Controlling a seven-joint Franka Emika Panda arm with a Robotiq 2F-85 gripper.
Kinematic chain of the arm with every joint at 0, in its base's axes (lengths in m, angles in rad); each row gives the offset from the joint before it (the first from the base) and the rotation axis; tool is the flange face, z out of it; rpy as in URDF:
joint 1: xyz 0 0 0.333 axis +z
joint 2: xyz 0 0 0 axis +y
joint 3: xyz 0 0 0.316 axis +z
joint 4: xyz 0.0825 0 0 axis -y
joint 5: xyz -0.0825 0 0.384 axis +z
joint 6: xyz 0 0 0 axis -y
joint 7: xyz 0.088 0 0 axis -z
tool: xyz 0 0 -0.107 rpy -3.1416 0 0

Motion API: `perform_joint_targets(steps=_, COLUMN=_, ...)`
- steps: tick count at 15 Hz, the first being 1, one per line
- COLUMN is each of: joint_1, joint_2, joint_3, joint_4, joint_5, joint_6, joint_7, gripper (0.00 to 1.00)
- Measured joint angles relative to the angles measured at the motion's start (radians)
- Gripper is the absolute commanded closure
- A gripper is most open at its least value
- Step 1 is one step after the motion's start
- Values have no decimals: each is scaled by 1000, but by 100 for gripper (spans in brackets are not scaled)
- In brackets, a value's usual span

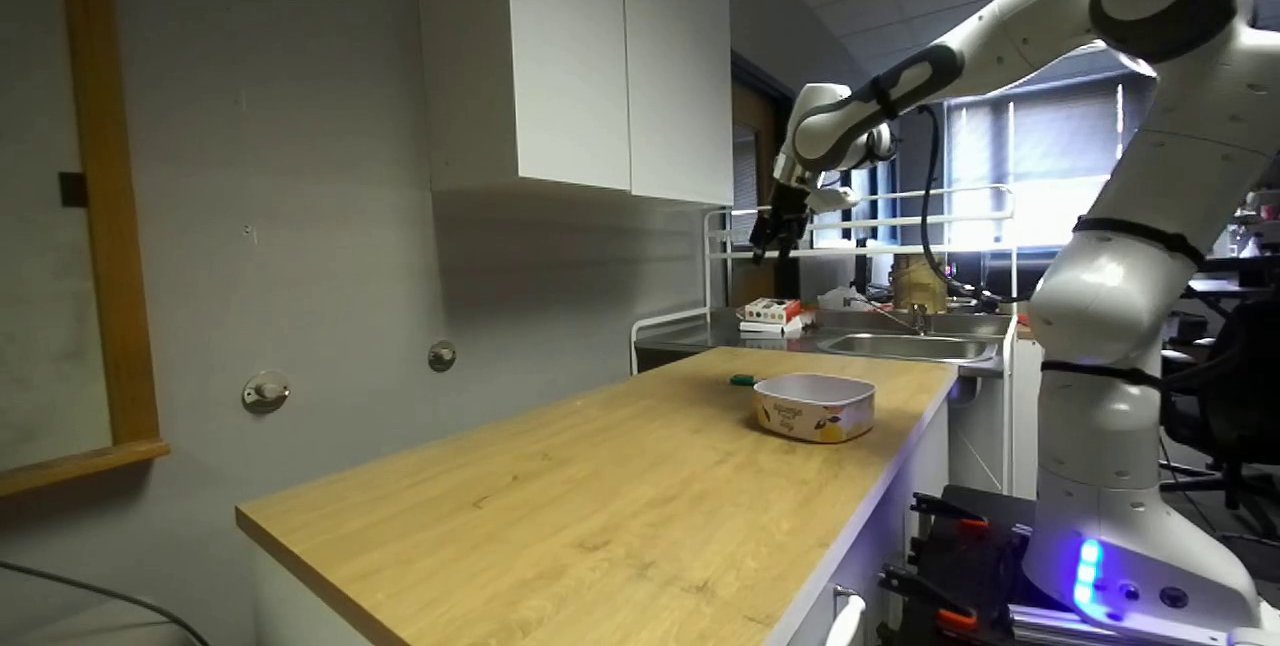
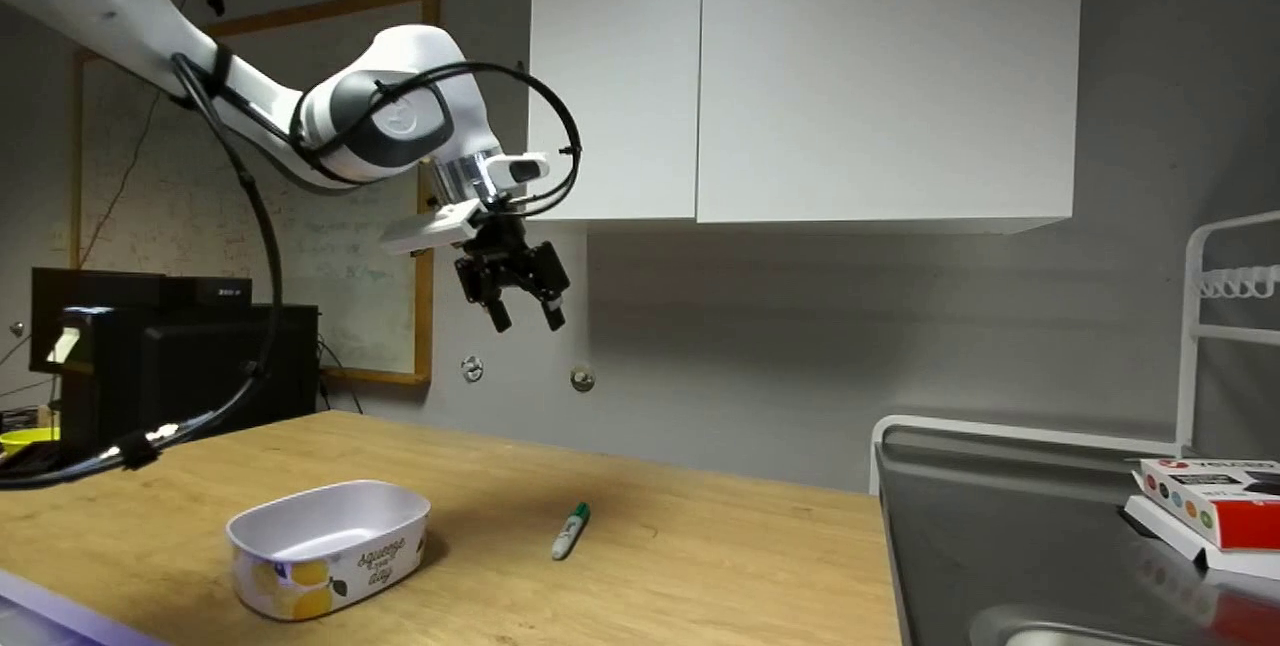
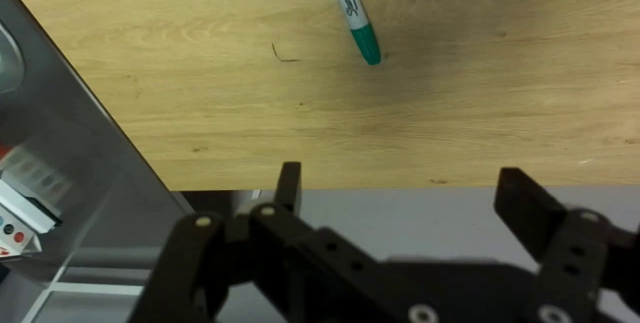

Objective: Put the marker in the bowl

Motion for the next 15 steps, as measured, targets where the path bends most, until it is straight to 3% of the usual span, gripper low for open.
perform_joint_targets(steps=3, joint_1=33, joint_2=168, joint_3=-3, joint_4=107, joint_5=56, joint_6=-13, joint_7=-43, gripper=0)
perform_joint_targets(steps=8, joint_1=25, joint_2=395, joint_3=-3, joint_4=234, joint_5=60, joint_6=-103, joint_7=-92, gripper=0)
perform_joint_targets(steps=15, joint_1=-5, joint_2=558, joint_3=-3, joint_4=309, joint_5=61, joint_6=-153, joint_7=-154, gripper=0)
